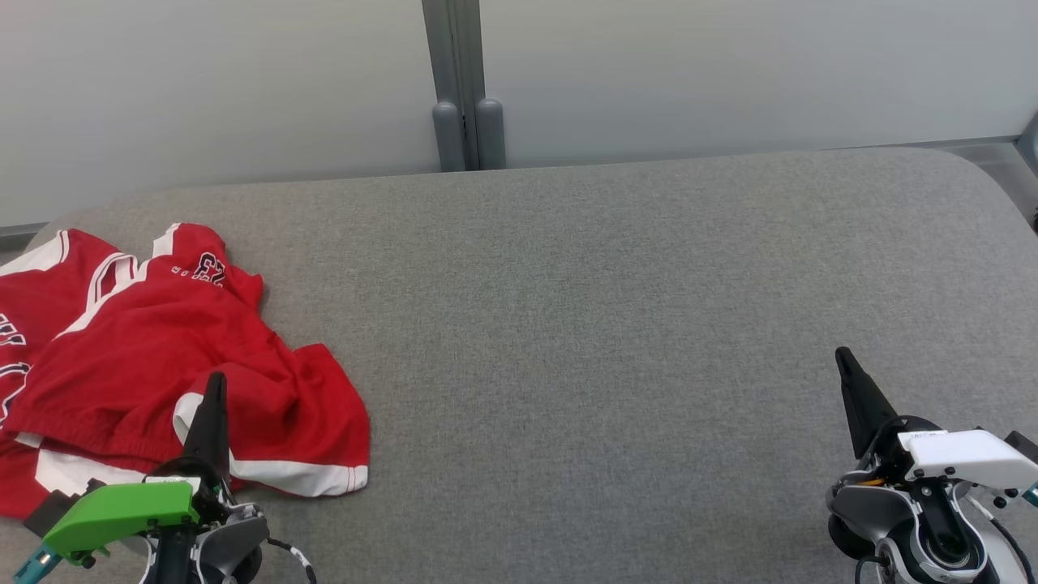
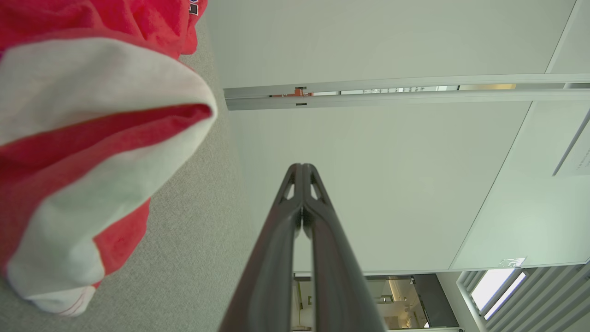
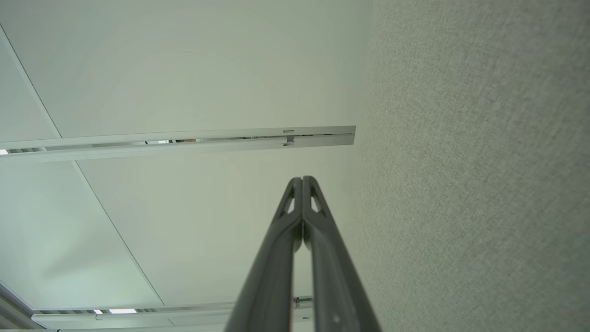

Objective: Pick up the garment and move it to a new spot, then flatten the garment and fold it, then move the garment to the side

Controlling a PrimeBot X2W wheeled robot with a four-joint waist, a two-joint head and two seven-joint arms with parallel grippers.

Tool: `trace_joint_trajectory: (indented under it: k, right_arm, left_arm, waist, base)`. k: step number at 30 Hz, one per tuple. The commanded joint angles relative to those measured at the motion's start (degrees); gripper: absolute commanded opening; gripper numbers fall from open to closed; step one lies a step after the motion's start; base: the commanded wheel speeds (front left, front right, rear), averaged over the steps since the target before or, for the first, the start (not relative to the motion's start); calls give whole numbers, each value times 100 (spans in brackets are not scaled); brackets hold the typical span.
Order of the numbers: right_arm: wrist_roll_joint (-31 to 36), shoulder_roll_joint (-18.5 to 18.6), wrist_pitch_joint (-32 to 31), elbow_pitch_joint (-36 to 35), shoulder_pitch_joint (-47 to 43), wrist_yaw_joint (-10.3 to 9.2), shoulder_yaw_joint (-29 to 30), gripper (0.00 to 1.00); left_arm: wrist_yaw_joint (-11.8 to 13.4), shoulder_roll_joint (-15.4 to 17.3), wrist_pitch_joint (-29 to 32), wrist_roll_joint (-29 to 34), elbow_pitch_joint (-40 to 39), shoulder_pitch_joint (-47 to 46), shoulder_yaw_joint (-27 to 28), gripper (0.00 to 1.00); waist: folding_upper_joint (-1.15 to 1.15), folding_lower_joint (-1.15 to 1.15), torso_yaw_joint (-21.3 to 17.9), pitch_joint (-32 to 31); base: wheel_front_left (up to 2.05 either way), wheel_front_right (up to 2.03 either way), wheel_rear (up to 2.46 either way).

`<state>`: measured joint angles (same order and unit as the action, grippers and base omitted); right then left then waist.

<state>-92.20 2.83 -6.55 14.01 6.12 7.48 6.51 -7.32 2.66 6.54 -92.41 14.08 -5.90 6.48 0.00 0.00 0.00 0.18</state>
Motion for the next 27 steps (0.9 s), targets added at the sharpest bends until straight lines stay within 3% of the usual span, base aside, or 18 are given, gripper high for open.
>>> trace_joint_trajectory:
  k: [1, 14, 15, 16, 17, 27]
  right_arm:
    - [-42, 6, -13, 6, 29, 2, 4, 0]
    - [-42, 6, -13, 6, 29, 2, 4, 0]
    - [0, 0, 0, 0, 0, 0, 0, 100]
    - [3, -2, 4, 15, -9, 0, -2, 0]
    - [3, -18, 3, 71, -43, -1, -4, 100]
    - [254, -17, 275, -35, -189, -1, -132, 100]
  left_arm:
    - [-36, 42, 14, -2, -10, -77, 15, 0]
    - [-36, 42, 14, -2, -10, -77, 15, 0]
    - [0, 0, 0, 0, 0, 0, 0, 100]
    - [3, -4, -5, 1, 16, 7, -3, 0]
    - [9, -19, -7, 0, 76, 44, -10, 100]
    - [6, -20, -278, 129, 64, 107, -224, 100]
  waist:
    - [0, 0, 0, 0]
    - [0, 0, 0, 0]
    - [0, 0, 0, 0]
    - [0, 0, 0, 0]
    - [0, 0, 0, 0]
    - [0, 0, 14, -2]
  base:
    - [0, 0, 0]
    - [0, 0, 0]
    - [0, 0, 0]
    - [0, 0, 0]
    - [0, 0, 0]
    - [0, 0, 0]
